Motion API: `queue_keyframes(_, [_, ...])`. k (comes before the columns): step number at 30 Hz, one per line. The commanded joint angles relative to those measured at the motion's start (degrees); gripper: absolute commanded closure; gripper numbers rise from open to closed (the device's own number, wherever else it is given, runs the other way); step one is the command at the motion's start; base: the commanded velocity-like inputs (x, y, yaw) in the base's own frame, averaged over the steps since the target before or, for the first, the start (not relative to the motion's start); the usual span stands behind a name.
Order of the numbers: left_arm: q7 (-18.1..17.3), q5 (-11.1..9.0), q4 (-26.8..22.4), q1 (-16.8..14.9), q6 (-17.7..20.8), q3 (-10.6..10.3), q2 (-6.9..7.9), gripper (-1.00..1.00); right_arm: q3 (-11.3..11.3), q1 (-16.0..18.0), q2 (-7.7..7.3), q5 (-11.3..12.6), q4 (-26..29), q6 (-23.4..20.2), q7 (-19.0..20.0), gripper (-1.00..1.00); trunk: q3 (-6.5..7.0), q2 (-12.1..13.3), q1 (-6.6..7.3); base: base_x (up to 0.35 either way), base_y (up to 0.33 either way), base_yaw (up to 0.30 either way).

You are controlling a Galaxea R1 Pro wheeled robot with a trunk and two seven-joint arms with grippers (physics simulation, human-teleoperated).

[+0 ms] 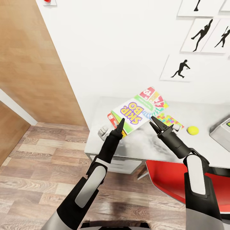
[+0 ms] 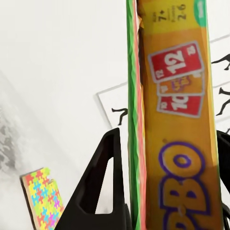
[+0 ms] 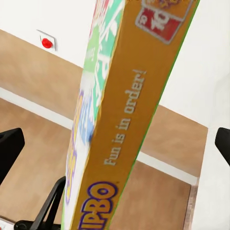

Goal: Put all the toys in the child's room - the three board games (two on the bed and one on the table), the two jigsaw puzzles on the table, and the tennis ball on the table - inside the toy box on the table in the child's room.

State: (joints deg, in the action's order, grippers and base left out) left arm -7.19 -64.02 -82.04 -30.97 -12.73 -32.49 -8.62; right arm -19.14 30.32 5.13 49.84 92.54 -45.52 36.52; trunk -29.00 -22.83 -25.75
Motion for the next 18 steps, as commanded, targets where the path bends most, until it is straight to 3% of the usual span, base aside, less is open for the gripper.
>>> queue_keyframes(1, [-0.2, -0.6, 0.1, 0.0, -0.2, -0.1, 0.01, 1.00, -0.1, 0.1, 0.06, 0.0, 0.0, -0.4, 0.1, -1.00, -0.07, -0.1, -0.03, 0.000, 0.000, 0.000])
queue_keyframes(10, [-0.1, -0.7, 0.6, -0.1, -0.2, -0.2, -0.07, 1.00, 0.5, 0.2, 0.12, 0.1, 0.0, -0.3, -0.3, -1.00, -0.07, -0.1, -0.03, 0.000, 0.000, 0.000])
queue_keyframes(18, [0.0, -0.7, 0.6, -0.1, -0.2, -0.6, -0.16, 1.00, 0.7, 2.3, 0.08, 0.3, 0.0, -0.4, -3.6, -1.00, -0.07, -0.1, -0.03, 0.000, 0.000, 0.000])
